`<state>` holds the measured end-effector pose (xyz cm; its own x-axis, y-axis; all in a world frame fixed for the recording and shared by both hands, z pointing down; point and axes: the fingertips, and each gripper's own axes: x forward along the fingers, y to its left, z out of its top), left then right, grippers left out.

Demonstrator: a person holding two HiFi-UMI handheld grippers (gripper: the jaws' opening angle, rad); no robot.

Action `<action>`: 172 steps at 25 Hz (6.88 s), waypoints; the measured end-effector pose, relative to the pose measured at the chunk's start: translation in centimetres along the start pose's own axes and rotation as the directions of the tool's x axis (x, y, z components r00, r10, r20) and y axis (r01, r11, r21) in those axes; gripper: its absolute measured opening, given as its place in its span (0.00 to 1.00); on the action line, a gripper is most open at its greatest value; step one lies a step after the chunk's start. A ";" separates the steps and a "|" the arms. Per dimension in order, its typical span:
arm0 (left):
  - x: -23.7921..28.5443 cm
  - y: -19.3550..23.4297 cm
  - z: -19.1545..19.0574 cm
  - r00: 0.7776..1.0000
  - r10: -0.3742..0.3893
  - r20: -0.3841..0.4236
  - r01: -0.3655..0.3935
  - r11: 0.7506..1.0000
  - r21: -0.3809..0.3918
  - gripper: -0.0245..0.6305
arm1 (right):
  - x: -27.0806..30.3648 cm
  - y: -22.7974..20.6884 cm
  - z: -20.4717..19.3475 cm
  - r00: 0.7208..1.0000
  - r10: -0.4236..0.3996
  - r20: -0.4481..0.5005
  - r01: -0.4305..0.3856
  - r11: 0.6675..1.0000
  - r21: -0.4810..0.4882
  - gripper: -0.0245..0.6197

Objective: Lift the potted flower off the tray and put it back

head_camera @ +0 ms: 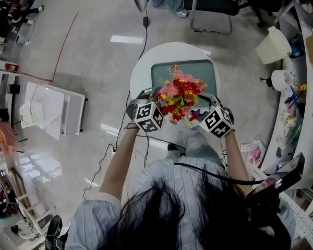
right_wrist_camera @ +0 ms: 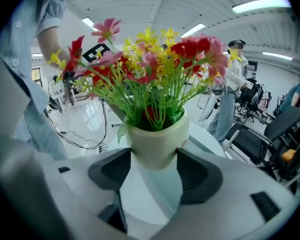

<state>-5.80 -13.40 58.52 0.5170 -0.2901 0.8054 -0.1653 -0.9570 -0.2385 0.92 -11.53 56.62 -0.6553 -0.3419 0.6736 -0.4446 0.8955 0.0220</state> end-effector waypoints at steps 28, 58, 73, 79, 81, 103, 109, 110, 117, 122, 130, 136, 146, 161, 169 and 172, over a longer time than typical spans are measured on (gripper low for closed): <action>-2.0 -4.6 -0.6 1.000 0.014 0.022 -0.014 1.000 -0.012 0.48 | -1.0 4.7 -1.0 1.000 -0.007 -0.030 0.007 1.000 -0.006 0.48; -0.4 -3.6 -3.0 0.999 0.037 -0.030 -0.041 0.985 -0.166 0.48 | 2.3 3.0 -1.2 0.991 0.110 -0.076 -0.116 0.991 -0.073 0.48; 2.1 -1.1 -7.7 0.993 0.057 -0.101 -0.089 0.933 -0.348 0.48 | 8.7 0.5 -1.0 0.956 0.244 -0.160 -0.270 0.948 -0.166 0.48; 3.1 -0.7 -10.0 0.990 0.046 -0.134 -0.099 0.902 -0.420 0.48 | 11.5 0.4 -1.2 0.939 0.282 -0.199 -0.320 0.927 -0.195 0.48; 3.3 -0.5 -10.7 0.989 0.042 -0.142 -0.101 0.893 -0.439 0.48 | 12.4 0.2 -1.2 0.937 0.282 -0.206 -0.323 0.923 -0.207 0.48; 4.8 -0.7 -12.7 0.993 0.022 -0.120 -0.088 0.813 -0.576 0.49 | 14.6 -0.1 -2.0 0.950 0.243 -0.196 -0.284 0.933 -0.221 0.48; 1.8 -1.8 -13.5 0.993 0.092 -0.069 -0.114 0.702 -0.703 0.49 | 12.7 -1.0 -1.3 0.972 0.198 -0.124 -0.209 0.974 -0.089 0.48; 1.3 -2.1 -13.7 0.992 0.106 -0.062 -0.118 0.687 -0.717 0.49 | 12.3 -1.2 -1.2 0.976 0.188 -0.110 -0.196 0.979 -0.063 0.48; -3.2 -2.7 -13.0 0.967 0.253 -0.008 -0.161 0.588 -0.793 0.48 | 9.2 -1.6 -0.4 0.995 0.097 0.009 -0.097 0.989 0.110 0.48; -5.4 -3.4 -11.9 0.942 0.333 0.042 -0.157 0.548 -0.821 0.48 | 7.0 -0.7 0.8 0.996 0.030 0.082 -0.046 0.978 0.205 0.46; -9.0 -4.1 -10.6 0.901 0.419 0.116 -0.150 0.549 -0.823 0.47 | 3.6 2.2 3.0 0.982 -0.067 0.177 0.016 0.963 0.271 0.34; -11.9 -5.6 -9.6 0.859 0.485 0.162 -0.167 0.565 -0.808 0.30 | 1.4 5.4 3.8 0.964 -0.106 0.242 0.024 0.948 0.318 0.24; -16.9 -10.9 -8.1 0.807 0.560 0.191 -0.188 0.549 -0.814 0.18 | -0.5 12.7 5.2 0.954 -0.072 0.291 -0.017 0.956 0.294 0.17; -17.9 -19.2 -6.7 0.810 0.522 0.268 -0.116 0.590 -0.799 0.18 | -4.1 23.2 4.8 0.957 -0.067 0.281 -0.012 0.963 0.270 0.16; -18.2 -20.3 -4.9 0.792 0.539 0.286 -0.112 0.589 -0.800 0.18 | -5.5 24.4 4.4 0.961 -0.059 0.270 -0.006 0.973 0.232 0.16; -18.3 -20.7 -4.7 0.794 0.542 0.276 -0.118 0.583 -0.804 0.18 | -5.7 24.5 4.5 0.960 -0.042 0.275 -0.019 0.976 0.216 0.16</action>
<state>-15.78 11.80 51.32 0.5527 -0.7516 0.3599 -0.8327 -0.5157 0.2018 -9.02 11.11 49.94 -0.7790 -0.4443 0.4425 -0.5530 0.8194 -0.1509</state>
